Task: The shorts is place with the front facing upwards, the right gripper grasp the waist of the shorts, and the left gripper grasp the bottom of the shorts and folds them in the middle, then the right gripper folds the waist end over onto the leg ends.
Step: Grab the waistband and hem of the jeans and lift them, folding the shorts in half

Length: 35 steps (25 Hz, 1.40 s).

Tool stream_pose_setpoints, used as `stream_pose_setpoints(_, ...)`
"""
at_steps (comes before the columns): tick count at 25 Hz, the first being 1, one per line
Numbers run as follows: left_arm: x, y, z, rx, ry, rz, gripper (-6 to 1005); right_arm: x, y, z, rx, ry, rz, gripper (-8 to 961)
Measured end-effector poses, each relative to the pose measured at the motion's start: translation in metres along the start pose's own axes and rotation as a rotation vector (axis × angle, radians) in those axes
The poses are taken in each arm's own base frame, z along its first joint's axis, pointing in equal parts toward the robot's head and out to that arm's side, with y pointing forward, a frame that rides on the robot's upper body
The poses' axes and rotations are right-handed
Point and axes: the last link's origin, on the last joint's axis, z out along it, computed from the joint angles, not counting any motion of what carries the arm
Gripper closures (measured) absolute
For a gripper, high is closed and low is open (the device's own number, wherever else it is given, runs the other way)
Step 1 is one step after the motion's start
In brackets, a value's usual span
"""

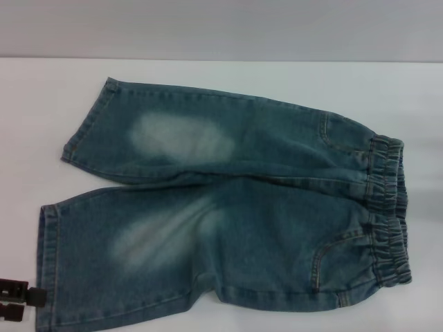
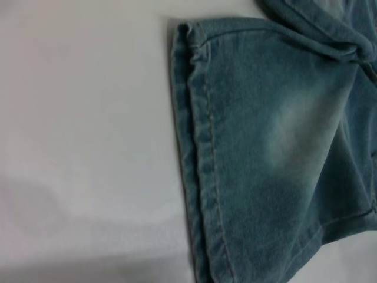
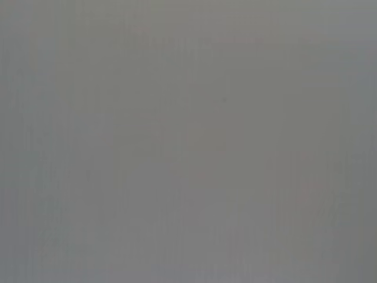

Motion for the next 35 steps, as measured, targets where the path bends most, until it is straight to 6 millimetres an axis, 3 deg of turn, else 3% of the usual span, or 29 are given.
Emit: stream_pose_setpoints(35, -0.004, 0.002, 0.013, -0.005, -0.044, -0.002, 173, 0.000, -0.001, 0.002, 0.000, 0.010, -0.004, 351)
